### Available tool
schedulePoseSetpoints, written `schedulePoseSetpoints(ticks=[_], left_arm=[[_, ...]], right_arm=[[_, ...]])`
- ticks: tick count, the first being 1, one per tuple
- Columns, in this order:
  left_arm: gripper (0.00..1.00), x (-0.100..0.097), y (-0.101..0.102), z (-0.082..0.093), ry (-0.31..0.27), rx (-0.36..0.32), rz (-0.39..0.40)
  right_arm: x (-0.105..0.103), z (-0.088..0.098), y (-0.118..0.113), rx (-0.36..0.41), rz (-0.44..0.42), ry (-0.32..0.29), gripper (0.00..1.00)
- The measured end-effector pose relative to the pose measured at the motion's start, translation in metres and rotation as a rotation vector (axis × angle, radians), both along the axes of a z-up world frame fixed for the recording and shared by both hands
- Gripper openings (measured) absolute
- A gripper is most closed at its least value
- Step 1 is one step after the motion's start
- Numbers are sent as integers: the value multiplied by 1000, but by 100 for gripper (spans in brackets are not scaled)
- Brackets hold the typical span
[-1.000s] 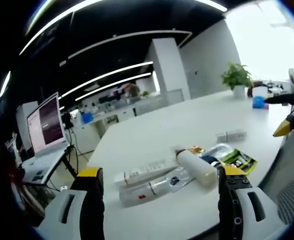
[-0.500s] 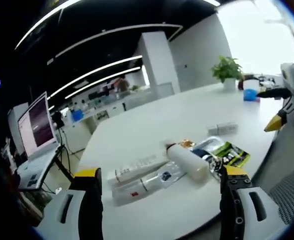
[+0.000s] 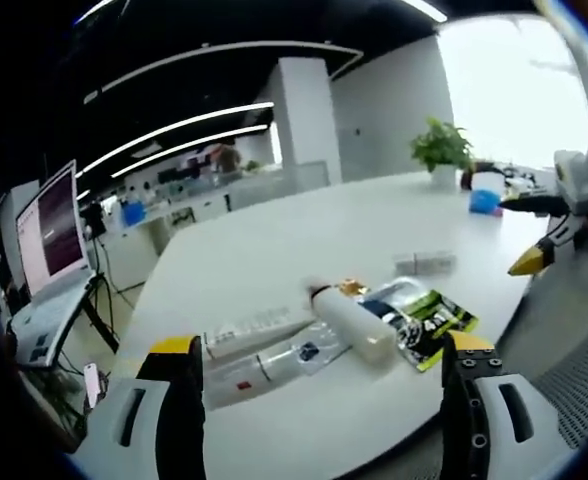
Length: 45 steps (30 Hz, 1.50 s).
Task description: Arrange the skincare products in the storage area until every visible bottle or jar stands upright without overlapping.
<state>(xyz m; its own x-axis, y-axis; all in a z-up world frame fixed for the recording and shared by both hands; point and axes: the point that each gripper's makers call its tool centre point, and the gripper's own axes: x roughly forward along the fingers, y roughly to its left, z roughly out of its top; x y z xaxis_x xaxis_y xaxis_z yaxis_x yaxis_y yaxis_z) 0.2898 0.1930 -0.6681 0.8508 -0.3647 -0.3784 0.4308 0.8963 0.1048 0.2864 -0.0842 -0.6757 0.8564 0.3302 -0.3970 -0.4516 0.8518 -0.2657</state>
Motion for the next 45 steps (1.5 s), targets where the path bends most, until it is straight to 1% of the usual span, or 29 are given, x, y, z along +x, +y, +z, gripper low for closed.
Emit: schedulePoseSetpoints(ticks=[2,4,5,8,12,18,21,22,23,26,32,34,36,37,39,40,41,44,45], left_arm=[[97,1,0,-3,5,14,-15],[96,3,1,-8,-1,45,-30],[95,4,1,-8,-2,46,-33],[96,4,0,-5,-4,1,-25],[96,4,1,-9,3,21,-32],[94,5,2,-9,-7,10,-34],[94,4,1,-9,-9,21,-42],[94,4,2,-8,-15,24,-41],[94,4,1,-8,-18,26,-43],[94,4,2,-7,-15,23,-35],[94,3,0,-8,-16,35,-49],[94,3,0,-6,-25,37,-47],[95,3,1,-6,-25,37,-45],[95,3,1,-6,-24,38,-44],[95,3,1,-6,-25,42,-47],[95,3,1,-7,-22,46,-46],[95,3,1,-7,-20,47,-48],[95,3,-1,-7,-22,47,-57],[95,3,-1,-7,-21,48,-57]], right_arm=[[1,-1,-1,3,-3,5,100],[0,-3,-1,-2,-7,10,100],[0,-2,-2,-4,-8,8,100],[0,0,-1,1,-8,-4,100],[2,-4,-3,-16,-21,14,100],[1,-5,-2,-13,-19,24,100],[0,-6,-2,-15,-17,34,100],[0,-7,-2,-10,-17,32,100],[-1,-8,-1,-9,-17,44,100],[0,-7,-1,-13,-13,38,100],[-3,-7,2,10,4,49,100],[-6,-11,4,17,21,90,100],[-6,-10,6,15,41,105,99],[-7,-10,10,42,57,128,99],[-4,-6,11,60,62,140,99],[-3,-5,12,56,68,141,99],[-3,-4,14,38,85,155,99],[-6,-2,20,-15,145,216,99],[-7,-3,22,-19,157,241,99]])
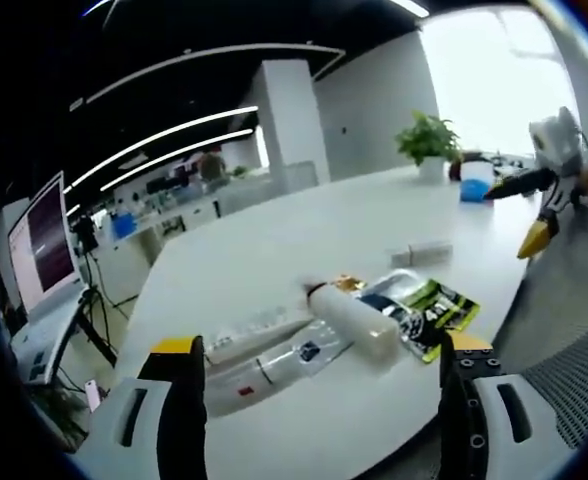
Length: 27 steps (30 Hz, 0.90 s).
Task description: Arrange the skincare products in the storage area until every visible bottle or jar stands upright without overlapping.
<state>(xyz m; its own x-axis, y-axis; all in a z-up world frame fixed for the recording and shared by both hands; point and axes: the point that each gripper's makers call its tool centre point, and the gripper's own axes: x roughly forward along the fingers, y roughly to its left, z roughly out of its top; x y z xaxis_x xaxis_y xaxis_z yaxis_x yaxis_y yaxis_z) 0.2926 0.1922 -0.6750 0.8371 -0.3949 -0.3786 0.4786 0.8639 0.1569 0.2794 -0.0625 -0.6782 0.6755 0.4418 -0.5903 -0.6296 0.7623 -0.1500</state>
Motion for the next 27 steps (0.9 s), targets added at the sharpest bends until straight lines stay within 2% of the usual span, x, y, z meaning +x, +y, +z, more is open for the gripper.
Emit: schedulePoseSetpoints(ticks=[2,7,10,14,16,18,21,27], left_arm=[[96,0,0,-1,3,0,0],[96,-1,-1,-2,11,1,-8],[96,0,1,-3,13,0,-3],[96,0,2,-4,19,2,5],[96,0,3,-4,17,6,8],[96,0,4,-4,20,7,11],[95,0,6,-11,57,16,20],[95,0,7,-10,46,22,24]], right_arm=[[1,2,5,14,24,47,99],[11,11,9,-11,73,53,99],[15,13,11,-15,118,113,97],[23,22,12,-53,149,132,91],[24,26,16,-49,169,152,89],[27,30,23,-48,182,166,90],[29,37,31,-55,216,180,86],[38,53,49,-56,272,209,85]])
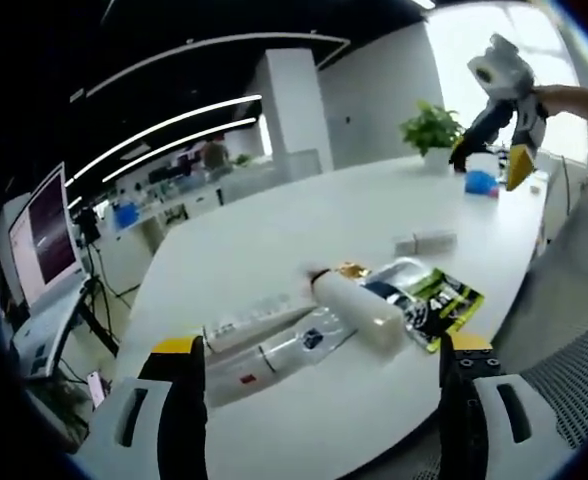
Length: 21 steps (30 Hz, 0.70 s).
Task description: Arrange the skincare products in the storage area until every visible bottle or jar stands upright without overlapping.
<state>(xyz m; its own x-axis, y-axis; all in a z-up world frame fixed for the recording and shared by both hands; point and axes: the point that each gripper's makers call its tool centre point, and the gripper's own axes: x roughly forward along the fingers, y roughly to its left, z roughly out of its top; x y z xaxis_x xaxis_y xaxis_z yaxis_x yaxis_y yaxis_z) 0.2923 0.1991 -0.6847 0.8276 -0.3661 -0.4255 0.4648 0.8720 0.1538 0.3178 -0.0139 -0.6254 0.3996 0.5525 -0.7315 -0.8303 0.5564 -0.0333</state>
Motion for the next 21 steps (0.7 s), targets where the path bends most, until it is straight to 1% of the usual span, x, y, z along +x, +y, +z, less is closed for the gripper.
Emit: schedulePoseSetpoints(ticks=[4,7,10,13,14,17,20,21], left_arm=[[95,0,0,-1,7,7,2],[95,0,0,-1,5,8,4],[94,0,1,-1,4,10,7],[94,0,1,0,3,11,10],[94,0,1,-1,4,12,11],[94,0,1,-1,8,15,11],[93,-1,1,-1,9,17,6],[93,-1,0,-2,10,17,5]], right_arm=[[7,7,15,7,22,17,85],[8,5,27,11,45,45,82],[8,-5,37,-3,59,82,78],[11,-16,48,-9,69,86,80],[12,-21,53,-12,71,96,80],[11,-33,63,-23,82,140,74],[13,-46,71,-37,86,156,72],[13,-51,74,-37,87,173,70]])
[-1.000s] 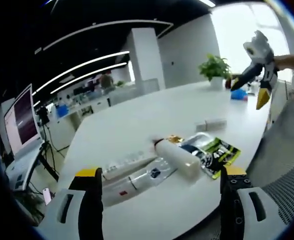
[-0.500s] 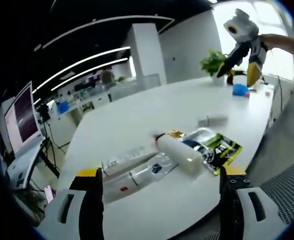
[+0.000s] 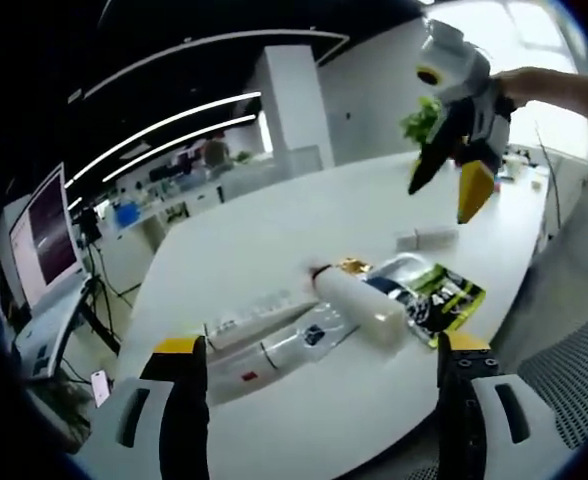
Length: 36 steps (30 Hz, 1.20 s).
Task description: Arrange the skincare products in the storage area until every visible bottle or jar stands upright without overlapping.
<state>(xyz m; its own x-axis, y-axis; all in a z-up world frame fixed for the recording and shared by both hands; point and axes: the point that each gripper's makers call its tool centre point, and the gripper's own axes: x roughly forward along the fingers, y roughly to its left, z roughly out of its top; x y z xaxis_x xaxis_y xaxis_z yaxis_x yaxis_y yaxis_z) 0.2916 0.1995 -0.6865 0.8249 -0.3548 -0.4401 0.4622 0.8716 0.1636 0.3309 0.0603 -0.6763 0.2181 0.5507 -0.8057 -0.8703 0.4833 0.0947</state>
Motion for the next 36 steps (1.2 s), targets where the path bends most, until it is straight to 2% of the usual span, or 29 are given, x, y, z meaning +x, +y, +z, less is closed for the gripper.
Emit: schedulePoseSetpoints(ticks=[8,12,15,23,25,28,36], left_arm=[[92,1,1,1,-5,-3,7],[92,1,2,1,-6,-6,7],[92,1,2,1,-6,-8,11],[91,2,4,-1,-3,-7,17],[91,2,4,-1,-4,-6,17],[90,2,5,-1,-3,-9,20],[90,1,4,-2,4,-4,16]], right_arm=[[2,-25,21,-9,-1,74,65],[6,-37,33,-6,-15,95,63],[8,-44,38,-32,-21,90,63],[16,-67,57,-28,-109,149,64],[19,-71,61,-31,-117,143,64],[18,-80,63,-63,-131,158,61],[21,-97,67,-123,-136,152,52]])
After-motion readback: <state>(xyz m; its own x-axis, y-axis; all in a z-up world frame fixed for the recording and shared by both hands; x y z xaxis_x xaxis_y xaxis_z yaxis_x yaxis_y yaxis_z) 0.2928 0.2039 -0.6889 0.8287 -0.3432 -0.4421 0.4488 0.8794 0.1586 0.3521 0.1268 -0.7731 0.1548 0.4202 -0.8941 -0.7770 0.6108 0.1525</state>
